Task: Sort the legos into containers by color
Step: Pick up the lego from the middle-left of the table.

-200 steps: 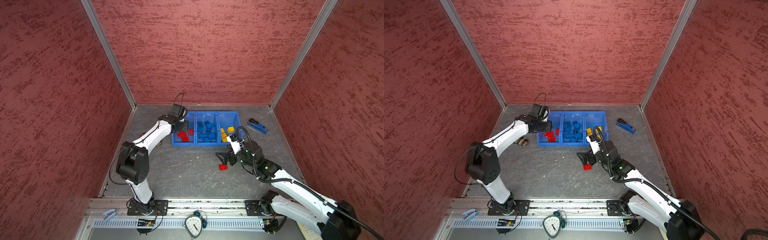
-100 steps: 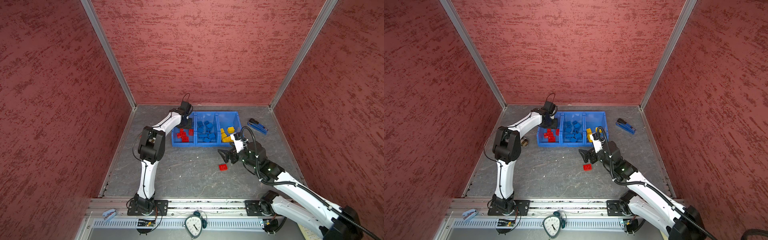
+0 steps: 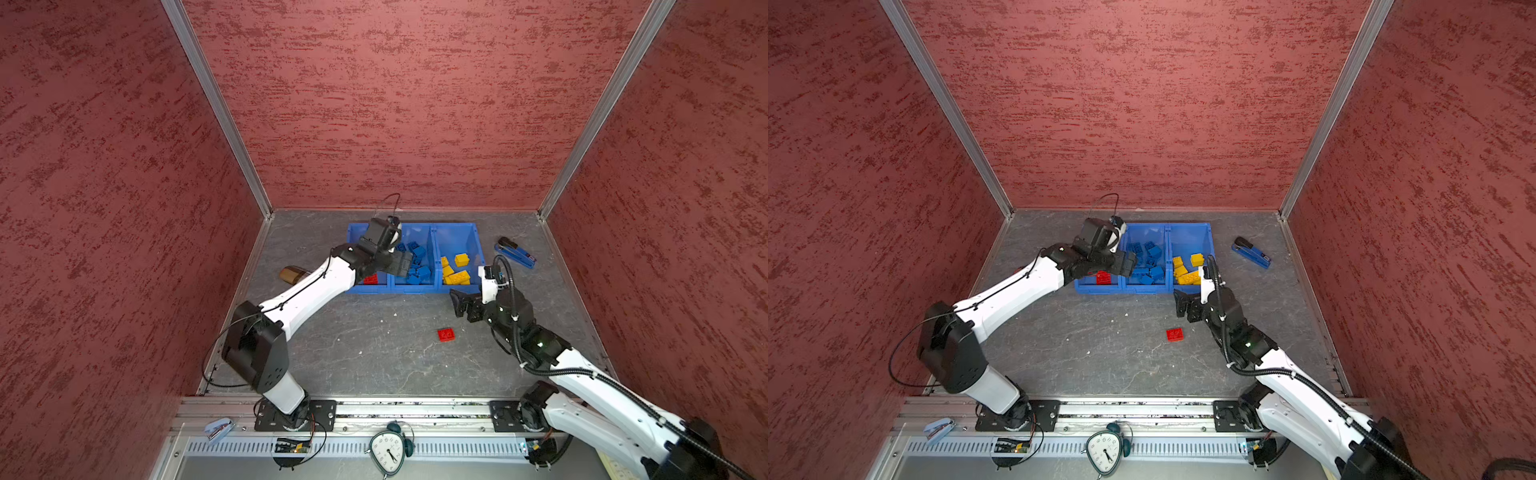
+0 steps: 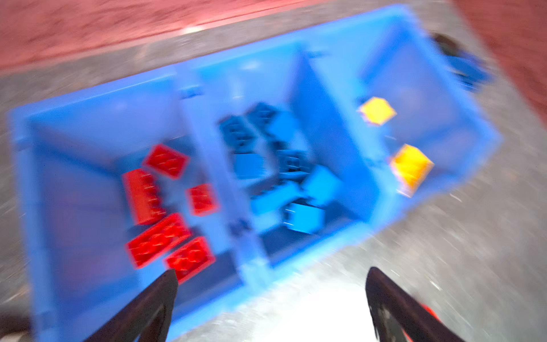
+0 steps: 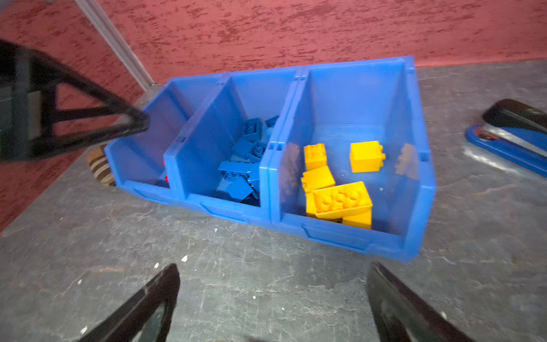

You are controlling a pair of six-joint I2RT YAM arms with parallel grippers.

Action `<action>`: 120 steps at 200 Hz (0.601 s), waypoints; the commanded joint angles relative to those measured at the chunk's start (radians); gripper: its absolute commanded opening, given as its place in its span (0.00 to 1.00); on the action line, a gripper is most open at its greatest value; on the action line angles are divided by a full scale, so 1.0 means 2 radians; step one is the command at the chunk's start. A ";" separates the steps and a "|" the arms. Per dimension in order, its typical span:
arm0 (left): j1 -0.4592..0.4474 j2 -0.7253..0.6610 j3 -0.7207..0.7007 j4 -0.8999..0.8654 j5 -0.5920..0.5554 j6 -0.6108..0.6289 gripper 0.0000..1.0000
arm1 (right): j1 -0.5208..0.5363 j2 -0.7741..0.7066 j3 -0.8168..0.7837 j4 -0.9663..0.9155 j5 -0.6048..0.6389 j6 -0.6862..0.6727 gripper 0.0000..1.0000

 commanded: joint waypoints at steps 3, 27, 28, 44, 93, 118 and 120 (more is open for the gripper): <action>-0.045 -0.018 -0.026 0.005 0.024 0.065 1.00 | 0.002 -0.024 -0.001 -0.036 0.050 0.032 0.99; -0.110 -0.002 -0.021 -0.035 0.051 0.110 0.99 | 0.002 -0.039 0.008 -0.079 0.055 0.044 0.99; -0.112 0.000 -0.021 -0.037 0.051 0.111 0.99 | 0.002 -0.039 0.008 -0.080 0.057 0.046 0.99; -0.144 0.030 -0.001 -0.062 0.056 0.119 1.00 | 0.003 -0.045 0.011 -0.118 0.094 0.078 0.99; -0.212 0.127 0.040 -0.048 0.064 0.157 1.00 | -0.036 -0.057 -0.004 -0.205 0.107 0.177 0.99; -0.217 0.168 0.057 -0.039 0.078 0.161 0.97 | -0.051 -0.073 -0.012 -0.226 0.119 0.199 0.99; -0.217 0.169 0.057 -0.039 0.080 0.161 0.97 | -0.052 -0.075 -0.012 -0.226 0.119 0.200 0.99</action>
